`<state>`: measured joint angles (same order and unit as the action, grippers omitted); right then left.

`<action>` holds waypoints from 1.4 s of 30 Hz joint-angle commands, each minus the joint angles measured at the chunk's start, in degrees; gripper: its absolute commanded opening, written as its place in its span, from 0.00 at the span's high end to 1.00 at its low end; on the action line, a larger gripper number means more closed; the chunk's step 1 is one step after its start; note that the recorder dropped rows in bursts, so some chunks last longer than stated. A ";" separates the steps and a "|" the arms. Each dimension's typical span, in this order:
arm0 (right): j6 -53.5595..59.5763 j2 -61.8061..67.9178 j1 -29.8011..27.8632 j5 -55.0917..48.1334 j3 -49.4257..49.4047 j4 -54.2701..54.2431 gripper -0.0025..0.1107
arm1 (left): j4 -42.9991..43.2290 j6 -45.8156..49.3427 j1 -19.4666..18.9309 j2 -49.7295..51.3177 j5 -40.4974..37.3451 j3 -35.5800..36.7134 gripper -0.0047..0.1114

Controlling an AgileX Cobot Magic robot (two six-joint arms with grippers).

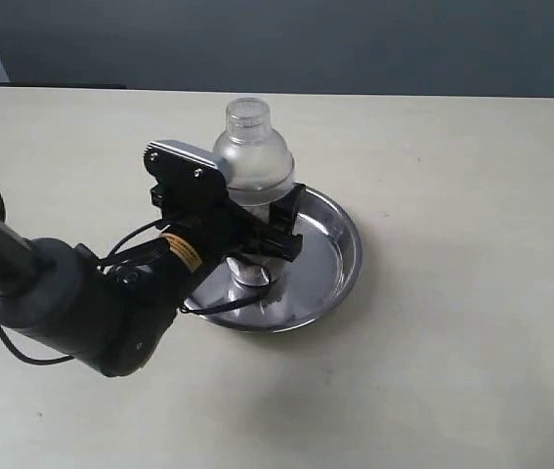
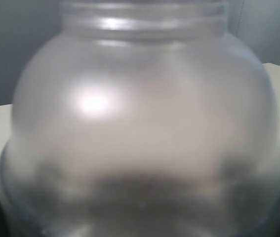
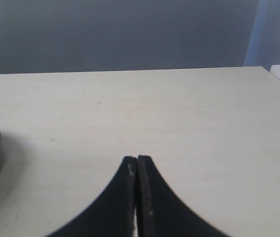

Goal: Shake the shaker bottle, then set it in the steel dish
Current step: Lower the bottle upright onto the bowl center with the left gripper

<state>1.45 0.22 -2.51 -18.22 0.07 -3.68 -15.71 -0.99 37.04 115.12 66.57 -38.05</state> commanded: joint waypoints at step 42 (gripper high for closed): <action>0.04 -0.22 -0.20 0.75 -0.07 0.17 0.98 | 5.70 2.48 -1.52 -0.51 3.40 -0.45 0.18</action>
<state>1.45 0.22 -2.51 -18.22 0.07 -3.68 -8.71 1.54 35.84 115.12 69.22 -38.32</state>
